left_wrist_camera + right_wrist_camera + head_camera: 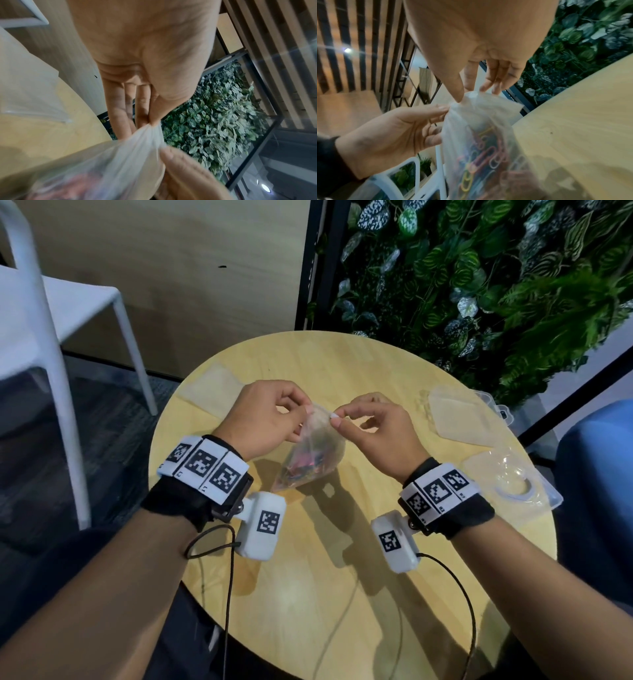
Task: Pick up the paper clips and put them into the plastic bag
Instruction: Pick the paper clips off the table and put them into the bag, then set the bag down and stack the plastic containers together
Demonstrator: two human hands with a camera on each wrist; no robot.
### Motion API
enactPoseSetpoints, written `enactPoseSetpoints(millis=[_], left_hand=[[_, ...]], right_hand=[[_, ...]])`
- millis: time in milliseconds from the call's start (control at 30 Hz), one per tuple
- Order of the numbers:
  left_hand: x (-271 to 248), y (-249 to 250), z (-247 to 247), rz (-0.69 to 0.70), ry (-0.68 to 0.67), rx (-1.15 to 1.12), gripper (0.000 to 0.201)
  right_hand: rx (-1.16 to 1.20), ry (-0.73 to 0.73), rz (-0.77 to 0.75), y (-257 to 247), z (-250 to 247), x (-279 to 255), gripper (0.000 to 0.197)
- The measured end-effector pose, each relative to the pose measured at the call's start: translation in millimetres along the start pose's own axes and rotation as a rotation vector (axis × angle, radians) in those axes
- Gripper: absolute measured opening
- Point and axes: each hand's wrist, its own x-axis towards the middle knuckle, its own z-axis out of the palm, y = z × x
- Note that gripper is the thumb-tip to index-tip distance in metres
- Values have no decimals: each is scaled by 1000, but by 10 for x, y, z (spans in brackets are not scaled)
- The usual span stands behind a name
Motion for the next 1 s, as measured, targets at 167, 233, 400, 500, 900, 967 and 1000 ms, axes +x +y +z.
enactPoseSetpoints(millis=[167,233,400,500,900,967,1000], left_hand=[[-7,-14,-123,-277,-56,-132,15],[-20,-31,-147,-365,-83,-149,16],[-6,-110,-268,-444,-89,-120,19],[2,-151,-357,-414,-28,-126,16],[693,-714,-75,-308,194,675,42],[798,-811,-100,-365,173,781,54],[814,-837,-104,-393,151,808,53]], right_hand=[[249,-156,178,75,-38,-122,18],[318,-187,266,75,-17,-159,19],[358,-299,467,110,-27,-97,19],[325,-326,454,214,-102,-67,17],[-832,18,297,1063,-633,374,43],[-1005,1,479,1282,-914,450,55],[-1041,-29,574,1391,-1027,481,56]])
